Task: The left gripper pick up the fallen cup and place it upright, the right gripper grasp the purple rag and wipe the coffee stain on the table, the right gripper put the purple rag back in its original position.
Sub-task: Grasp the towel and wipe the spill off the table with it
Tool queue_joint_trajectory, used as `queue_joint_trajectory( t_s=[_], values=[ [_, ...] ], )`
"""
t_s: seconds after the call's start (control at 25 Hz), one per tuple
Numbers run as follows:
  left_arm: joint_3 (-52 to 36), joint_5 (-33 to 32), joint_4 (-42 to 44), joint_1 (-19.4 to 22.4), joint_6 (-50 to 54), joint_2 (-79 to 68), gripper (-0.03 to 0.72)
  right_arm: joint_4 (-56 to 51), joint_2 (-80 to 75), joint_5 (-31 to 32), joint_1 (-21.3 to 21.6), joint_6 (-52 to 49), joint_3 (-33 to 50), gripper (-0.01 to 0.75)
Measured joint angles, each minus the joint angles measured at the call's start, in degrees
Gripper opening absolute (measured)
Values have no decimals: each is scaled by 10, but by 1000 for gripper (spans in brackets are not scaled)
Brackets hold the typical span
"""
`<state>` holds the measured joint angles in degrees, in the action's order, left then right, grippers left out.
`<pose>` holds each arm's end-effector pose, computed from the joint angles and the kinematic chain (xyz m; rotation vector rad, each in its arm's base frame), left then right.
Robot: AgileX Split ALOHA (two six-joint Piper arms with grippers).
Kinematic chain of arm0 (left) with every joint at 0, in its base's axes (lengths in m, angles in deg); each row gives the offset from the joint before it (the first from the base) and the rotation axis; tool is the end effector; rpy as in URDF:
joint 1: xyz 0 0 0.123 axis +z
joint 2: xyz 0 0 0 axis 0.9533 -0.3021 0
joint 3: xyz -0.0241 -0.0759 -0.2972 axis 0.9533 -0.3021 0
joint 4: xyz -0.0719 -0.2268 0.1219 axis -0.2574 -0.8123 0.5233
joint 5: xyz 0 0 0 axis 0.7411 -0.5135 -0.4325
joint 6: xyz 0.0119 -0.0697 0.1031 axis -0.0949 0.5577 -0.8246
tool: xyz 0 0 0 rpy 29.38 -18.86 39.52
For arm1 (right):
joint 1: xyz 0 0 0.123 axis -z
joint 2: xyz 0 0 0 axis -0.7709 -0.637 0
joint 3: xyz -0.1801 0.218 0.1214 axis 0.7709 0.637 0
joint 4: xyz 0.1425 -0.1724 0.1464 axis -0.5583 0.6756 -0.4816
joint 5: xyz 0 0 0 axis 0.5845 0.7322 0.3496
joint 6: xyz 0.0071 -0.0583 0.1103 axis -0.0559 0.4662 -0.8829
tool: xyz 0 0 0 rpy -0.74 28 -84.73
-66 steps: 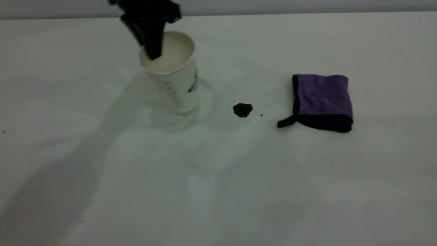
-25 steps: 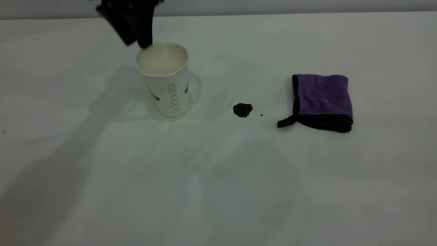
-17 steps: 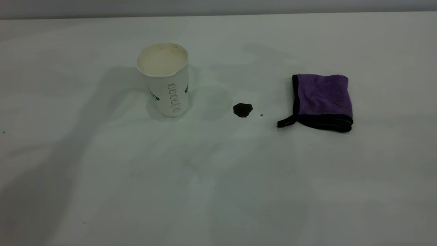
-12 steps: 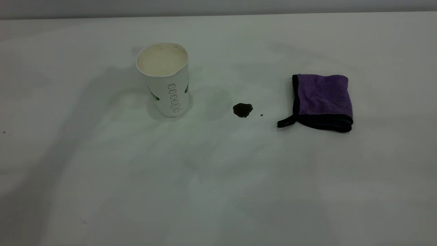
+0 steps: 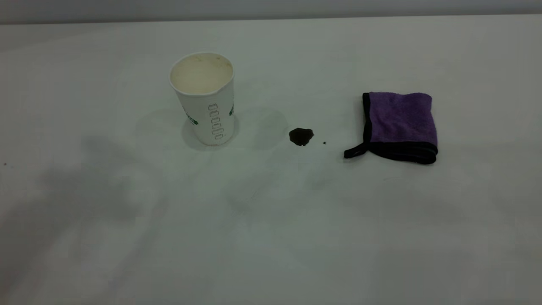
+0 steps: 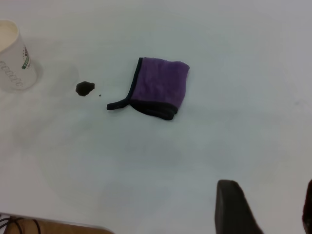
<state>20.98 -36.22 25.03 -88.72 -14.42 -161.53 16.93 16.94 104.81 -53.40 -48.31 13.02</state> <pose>0.2914 -0.0966 0.3805 0.5565 2.5423 -0.1728 0.0114 0.0137 0.2513 -0.0875 2.1358 0.1579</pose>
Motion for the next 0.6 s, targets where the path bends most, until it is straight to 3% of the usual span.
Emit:
queue_joint_trajectory(
  t_s=[0.36, 0.6],
  values=[
    [-337, 0, -27, 0, 24, 196, 422, 0, 0, 0, 0, 0, 0, 386],
    [-485, 8, -22, 0, 29, 310, 532, 0, 0, 0, 0, 0, 0, 386]
  ],
)
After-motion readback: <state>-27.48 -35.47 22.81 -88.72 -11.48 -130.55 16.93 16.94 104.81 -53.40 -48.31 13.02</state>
